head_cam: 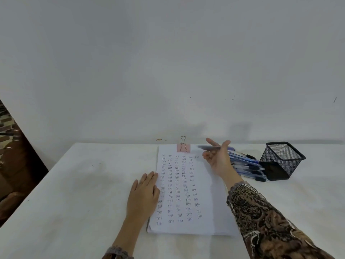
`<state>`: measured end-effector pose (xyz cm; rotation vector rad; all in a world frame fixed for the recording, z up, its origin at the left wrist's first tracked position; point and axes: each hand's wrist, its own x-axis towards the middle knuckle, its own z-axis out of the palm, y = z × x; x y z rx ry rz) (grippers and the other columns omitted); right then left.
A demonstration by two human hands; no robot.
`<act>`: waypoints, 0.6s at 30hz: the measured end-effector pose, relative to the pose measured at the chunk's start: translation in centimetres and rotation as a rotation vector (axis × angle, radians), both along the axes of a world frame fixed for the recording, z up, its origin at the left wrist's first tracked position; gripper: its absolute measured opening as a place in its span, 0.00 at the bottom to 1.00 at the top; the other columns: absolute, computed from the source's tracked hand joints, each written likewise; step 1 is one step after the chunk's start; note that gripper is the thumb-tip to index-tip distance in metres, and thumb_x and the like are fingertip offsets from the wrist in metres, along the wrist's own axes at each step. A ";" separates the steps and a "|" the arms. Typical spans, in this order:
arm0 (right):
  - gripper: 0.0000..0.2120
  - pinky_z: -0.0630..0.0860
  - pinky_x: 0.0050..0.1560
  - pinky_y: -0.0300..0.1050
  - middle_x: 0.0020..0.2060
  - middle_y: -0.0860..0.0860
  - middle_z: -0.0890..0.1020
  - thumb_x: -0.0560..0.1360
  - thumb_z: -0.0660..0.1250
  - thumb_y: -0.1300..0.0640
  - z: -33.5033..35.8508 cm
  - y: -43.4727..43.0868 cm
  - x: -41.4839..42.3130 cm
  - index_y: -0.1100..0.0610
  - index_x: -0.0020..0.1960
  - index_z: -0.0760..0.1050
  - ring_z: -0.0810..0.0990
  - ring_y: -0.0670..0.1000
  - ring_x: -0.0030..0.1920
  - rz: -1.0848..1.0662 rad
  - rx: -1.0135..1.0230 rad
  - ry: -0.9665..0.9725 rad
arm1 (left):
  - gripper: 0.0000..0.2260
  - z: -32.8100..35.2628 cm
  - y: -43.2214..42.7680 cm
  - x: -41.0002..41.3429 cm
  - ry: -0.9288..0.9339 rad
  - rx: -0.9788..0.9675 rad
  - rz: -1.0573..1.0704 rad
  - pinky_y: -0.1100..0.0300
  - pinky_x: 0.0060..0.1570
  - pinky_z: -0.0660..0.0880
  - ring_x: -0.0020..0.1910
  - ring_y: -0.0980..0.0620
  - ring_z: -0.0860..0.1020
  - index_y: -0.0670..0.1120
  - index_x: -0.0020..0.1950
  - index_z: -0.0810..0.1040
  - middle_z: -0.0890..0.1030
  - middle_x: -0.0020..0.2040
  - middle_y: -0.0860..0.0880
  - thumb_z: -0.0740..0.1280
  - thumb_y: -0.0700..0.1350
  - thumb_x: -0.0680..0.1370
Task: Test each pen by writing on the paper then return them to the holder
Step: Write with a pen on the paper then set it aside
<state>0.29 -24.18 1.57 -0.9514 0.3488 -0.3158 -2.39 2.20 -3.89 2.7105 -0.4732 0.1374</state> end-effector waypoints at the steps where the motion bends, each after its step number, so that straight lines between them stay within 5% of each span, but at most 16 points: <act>1: 0.29 0.78 0.32 0.38 0.30 0.52 0.83 0.79 0.44 0.40 -0.2 0.1 0.1 0.58 0.48 0.76 0.79 0.48 0.26 -0.004 -0.020 0.011 | 0.40 0.1 0.0 0.1 0.011 0.015 -0.001 0.58 0.73 0.45 0.75 0.56 0.51 0.51 0.75 0.54 0.56 0.76 0.56 0.29 0.58 0.65; 4: 0.10 0.80 0.34 0.36 0.29 0.51 0.82 0.79 0.60 0.61 -0.4 0.4 0.5 0.61 0.40 0.72 0.82 0.48 0.30 -0.036 0.001 -0.053 | 0.39 0.5 -0.1 0.5 0.054 0.019 0.008 0.58 0.73 0.44 0.75 0.57 0.49 0.52 0.76 0.51 0.53 0.76 0.57 0.29 0.58 0.66; 6: 0.12 0.79 0.34 0.34 0.27 0.50 0.81 0.74 0.62 0.74 -1.0 0.1 1.1 0.60 0.38 0.69 0.81 0.47 0.29 -0.050 -0.065 -0.055 | 0.39 0.7 -0.3 1.0 0.063 0.011 0.007 0.57 0.73 0.43 0.75 0.57 0.48 0.52 0.76 0.51 0.52 0.76 0.56 0.29 0.59 0.66; 11: 0.16 0.67 0.22 0.35 0.23 0.53 0.70 0.72 0.62 0.75 -1.8 0.4 1.7 0.57 0.35 0.66 0.70 0.47 0.21 -0.101 -0.412 0.004 | 0.42 0.8 -0.6 1.4 0.065 0.026 0.008 0.57 0.73 0.42 0.75 0.57 0.47 0.52 0.76 0.49 0.51 0.76 0.56 0.28 0.59 0.63; 18: 0.24 0.58 0.29 0.35 0.26 0.48 0.58 0.67 0.61 0.76 -2.0 1.8 1.8 0.52 0.29 0.53 0.56 0.45 0.26 -0.206 -0.627 0.056 | 0.41 0.6 -0.7 1.3 0.048 0.064 0.009 0.56 0.73 0.41 0.76 0.57 0.46 0.51 0.76 0.47 0.50 0.77 0.56 0.27 0.59 0.64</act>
